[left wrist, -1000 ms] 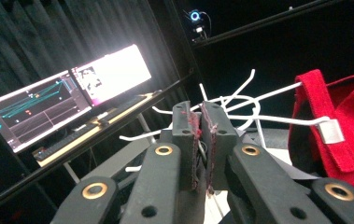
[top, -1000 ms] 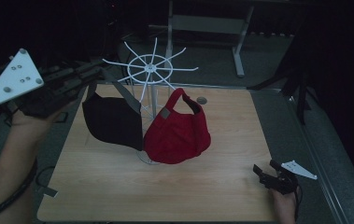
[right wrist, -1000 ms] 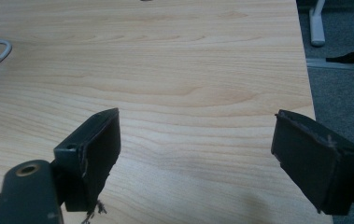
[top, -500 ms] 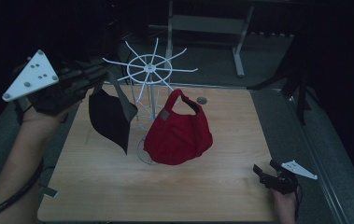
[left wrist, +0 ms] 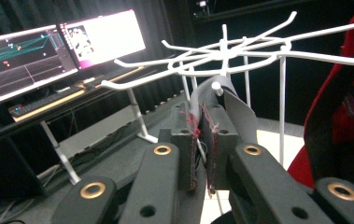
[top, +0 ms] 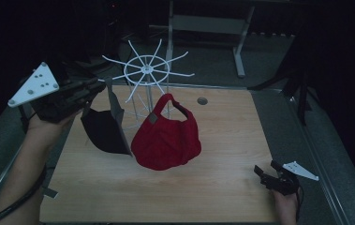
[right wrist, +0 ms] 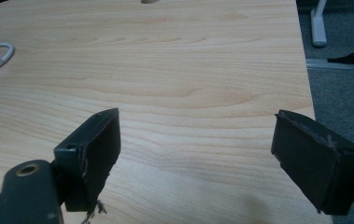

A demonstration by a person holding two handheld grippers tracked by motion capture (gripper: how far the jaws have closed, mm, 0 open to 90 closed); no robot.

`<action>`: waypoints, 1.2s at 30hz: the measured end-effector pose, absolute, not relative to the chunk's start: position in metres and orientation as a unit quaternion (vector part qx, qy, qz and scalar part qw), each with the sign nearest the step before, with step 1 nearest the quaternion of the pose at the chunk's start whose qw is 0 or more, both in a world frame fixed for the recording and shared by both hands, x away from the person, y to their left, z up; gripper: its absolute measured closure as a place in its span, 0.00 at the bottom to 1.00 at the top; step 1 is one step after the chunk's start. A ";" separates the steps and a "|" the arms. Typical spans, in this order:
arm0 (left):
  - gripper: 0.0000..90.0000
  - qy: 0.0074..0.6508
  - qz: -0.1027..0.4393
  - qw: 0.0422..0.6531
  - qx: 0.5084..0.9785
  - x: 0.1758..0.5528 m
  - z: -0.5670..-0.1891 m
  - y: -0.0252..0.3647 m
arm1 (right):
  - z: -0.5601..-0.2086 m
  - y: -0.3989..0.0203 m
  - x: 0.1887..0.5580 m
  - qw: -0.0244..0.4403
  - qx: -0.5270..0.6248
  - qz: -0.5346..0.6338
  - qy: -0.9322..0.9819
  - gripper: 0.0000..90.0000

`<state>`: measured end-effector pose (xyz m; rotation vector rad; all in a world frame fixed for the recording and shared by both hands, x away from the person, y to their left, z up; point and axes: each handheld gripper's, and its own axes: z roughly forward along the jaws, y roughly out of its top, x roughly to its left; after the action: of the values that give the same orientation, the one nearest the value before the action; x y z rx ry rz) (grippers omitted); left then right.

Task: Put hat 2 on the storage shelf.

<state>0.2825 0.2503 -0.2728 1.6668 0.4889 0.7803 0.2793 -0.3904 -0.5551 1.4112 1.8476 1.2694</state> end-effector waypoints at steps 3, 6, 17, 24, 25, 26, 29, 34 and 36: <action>0.85 0.214 0.330 0.573 0.719 0.282 -0.278 0.253 | -0.555 -0.390 0.279 0.244 0.516 0.465 0.677 0.17; 0.80 0.214 0.325 0.579 0.717 0.280 -0.282 0.257 | -0.555 -0.390 0.279 0.244 0.517 0.465 0.676 0.17; 0.65 0.216 0.311 0.578 0.723 0.264 -0.296 0.266 | -0.555 -0.390 0.280 0.245 0.516 0.465 0.677 0.17; 0.63 0.220 0.308 0.581 0.721 0.255 -0.308 0.274 | -0.555 -0.390 0.279 0.245 0.516 0.466 0.676 0.17; 0.63 0.222 0.307 0.582 0.720 0.253 -0.313 0.277 | -0.555 -0.390 0.279 0.245 0.517 0.465 0.676 0.17; 0.63 0.224 0.306 0.584 0.718 0.251 -0.315 0.278 | -0.555 -0.390 0.279 0.245 0.517 0.465 0.676 0.17; 0.61 0.228 0.305 0.584 0.717 0.247 -0.322 0.282 | -0.555 -0.390 0.279 0.245 0.516 0.463 0.677 0.17; 0.60 0.233 0.298 0.582 0.720 0.243 -0.337 0.287 | -0.555 -0.389 0.280 0.246 0.516 0.463 0.678 0.17; 0.58 0.238 0.294 0.582 0.720 0.242 -0.344 0.290 | -0.555 -0.389 0.280 0.245 0.516 0.462 0.678 0.17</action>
<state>0.2423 0.2895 -0.3436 1.6811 0.5554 0.6869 0.2795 -0.3893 -0.5550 1.4082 1.8503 1.2618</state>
